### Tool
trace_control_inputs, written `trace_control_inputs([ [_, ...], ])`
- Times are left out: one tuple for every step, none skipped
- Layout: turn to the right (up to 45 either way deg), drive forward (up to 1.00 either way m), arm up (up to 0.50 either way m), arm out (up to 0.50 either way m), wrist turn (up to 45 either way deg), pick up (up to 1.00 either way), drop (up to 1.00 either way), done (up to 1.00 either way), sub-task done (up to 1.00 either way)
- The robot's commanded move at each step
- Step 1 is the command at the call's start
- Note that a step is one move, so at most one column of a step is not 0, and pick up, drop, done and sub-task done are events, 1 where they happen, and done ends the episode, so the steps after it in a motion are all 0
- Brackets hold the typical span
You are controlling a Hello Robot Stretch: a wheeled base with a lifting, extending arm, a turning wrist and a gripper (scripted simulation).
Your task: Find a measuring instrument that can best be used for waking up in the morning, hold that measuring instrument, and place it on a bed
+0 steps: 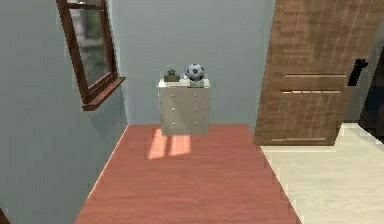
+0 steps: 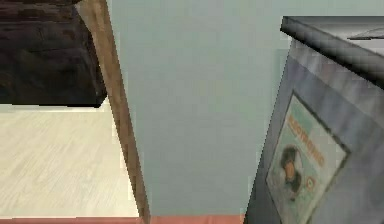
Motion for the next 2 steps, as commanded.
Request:
trace_control_inputs([
  [-45.0,0.0,0.0,0.0,0.0,0.0,0.0,0.0,0.0],
  [-18.0,0.0,0.0,0.0,0.0,0.0,0.0,0.0,0.0],
])
